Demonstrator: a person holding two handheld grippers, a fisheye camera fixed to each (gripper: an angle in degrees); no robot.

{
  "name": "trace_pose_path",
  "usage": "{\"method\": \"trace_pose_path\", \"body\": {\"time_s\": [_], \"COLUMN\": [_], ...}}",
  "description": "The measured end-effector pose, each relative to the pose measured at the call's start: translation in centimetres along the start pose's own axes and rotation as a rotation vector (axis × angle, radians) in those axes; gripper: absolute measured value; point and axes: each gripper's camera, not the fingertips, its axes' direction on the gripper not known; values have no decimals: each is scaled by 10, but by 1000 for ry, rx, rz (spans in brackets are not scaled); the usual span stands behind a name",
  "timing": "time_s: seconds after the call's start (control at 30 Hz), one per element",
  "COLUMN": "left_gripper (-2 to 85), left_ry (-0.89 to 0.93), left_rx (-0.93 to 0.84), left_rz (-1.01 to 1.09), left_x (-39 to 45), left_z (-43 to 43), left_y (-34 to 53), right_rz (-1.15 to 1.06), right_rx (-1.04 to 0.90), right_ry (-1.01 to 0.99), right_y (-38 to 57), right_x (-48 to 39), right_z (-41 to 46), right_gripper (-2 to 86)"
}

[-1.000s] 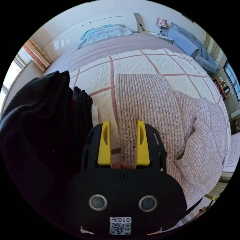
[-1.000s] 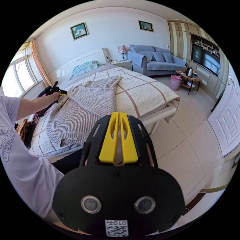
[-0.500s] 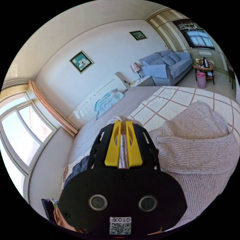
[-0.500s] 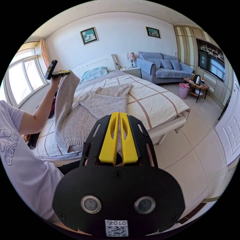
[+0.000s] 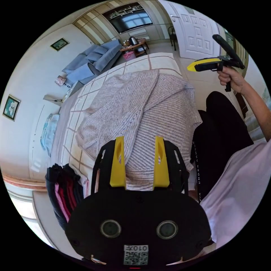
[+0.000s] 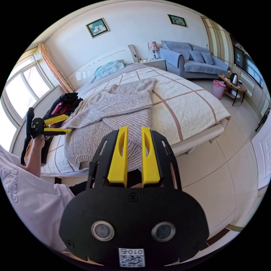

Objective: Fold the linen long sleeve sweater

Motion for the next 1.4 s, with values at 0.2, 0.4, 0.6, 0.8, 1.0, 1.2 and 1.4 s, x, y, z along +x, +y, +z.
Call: {"method": "trace_pose_path", "body": {"time_s": [0.2,0.4,0.6,0.8,1.0,1.2,1.4], "left_gripper": [193,190,143,93,54,79,94], "left_ry": [32,123,206,342,362,236,299], "left_rx": [-154,-85,-102,13,24,6,-26], "left_rz": [-370,-480,-476,-454,-514,-541,-573], "left_x": [-58,-75,-87,-91,-106,-101,-104], "left_z": [28,55,75,61,64,63,86], "left_y": [136,172,185,228,266,287,295], "right_rz": [108,255,298,85,-9,-43,-1], "right_rx": [-39,-193,-187,-300,-269,-264,-269], "right_ry": [-114,-221,-207,168,153,62,95], "right_y": [-83,-158,-191,-249,-289,-313,-321], "right_x": [39,77,68,11,-15,-25,-19], "right_z": [30,89,104,88,85,95,107], "right_gripper": [122,135,87,55,49,49,69]}}
